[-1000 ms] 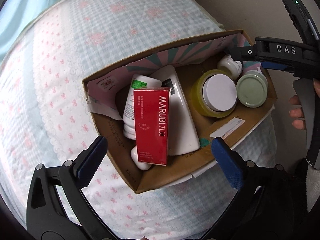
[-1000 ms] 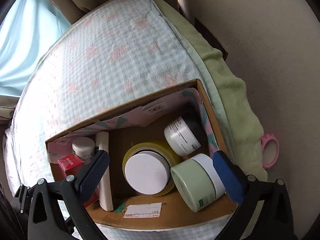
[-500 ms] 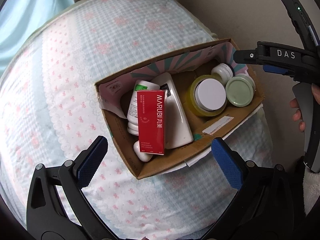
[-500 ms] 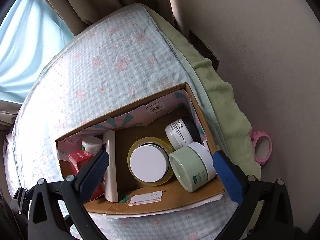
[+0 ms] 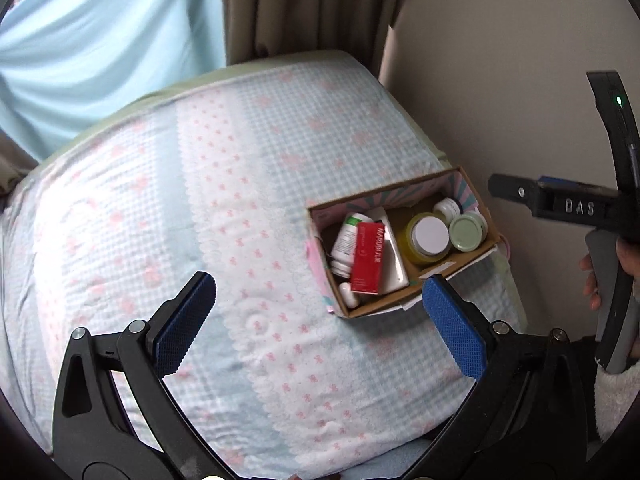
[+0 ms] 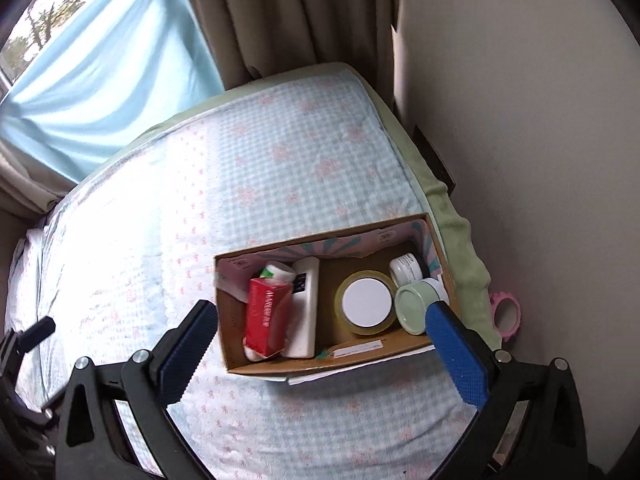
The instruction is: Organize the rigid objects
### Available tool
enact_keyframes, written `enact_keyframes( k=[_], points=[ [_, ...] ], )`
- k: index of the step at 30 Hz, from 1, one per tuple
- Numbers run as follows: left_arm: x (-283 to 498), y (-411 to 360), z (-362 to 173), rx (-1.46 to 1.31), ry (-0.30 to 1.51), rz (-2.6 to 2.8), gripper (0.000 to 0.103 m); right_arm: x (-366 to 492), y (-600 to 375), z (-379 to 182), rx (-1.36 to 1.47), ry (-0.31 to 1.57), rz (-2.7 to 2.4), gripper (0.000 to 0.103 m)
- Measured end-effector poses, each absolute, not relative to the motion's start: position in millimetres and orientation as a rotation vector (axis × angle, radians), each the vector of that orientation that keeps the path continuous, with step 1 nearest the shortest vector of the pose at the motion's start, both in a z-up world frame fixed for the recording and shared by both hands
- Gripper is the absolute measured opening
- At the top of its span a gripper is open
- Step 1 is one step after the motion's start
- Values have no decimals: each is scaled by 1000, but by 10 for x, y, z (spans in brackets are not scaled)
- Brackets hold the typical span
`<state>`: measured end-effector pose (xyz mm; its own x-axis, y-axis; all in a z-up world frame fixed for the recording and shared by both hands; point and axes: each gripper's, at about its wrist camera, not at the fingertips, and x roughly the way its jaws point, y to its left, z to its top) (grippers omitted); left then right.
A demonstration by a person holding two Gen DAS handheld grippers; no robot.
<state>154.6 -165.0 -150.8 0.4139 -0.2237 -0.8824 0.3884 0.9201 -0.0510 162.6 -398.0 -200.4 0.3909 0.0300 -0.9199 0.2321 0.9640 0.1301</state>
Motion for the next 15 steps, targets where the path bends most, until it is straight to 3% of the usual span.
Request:
enact_keyframes(
  k=[7,15],
  points=[
    [1196,-617,-668,119,894,-231,103,1252,-3002,-1235,174,1047,-41,103],
    [728,98,-458,42,807,-142,103,851,-2241,-965,93,944,10,103]
  ],
)
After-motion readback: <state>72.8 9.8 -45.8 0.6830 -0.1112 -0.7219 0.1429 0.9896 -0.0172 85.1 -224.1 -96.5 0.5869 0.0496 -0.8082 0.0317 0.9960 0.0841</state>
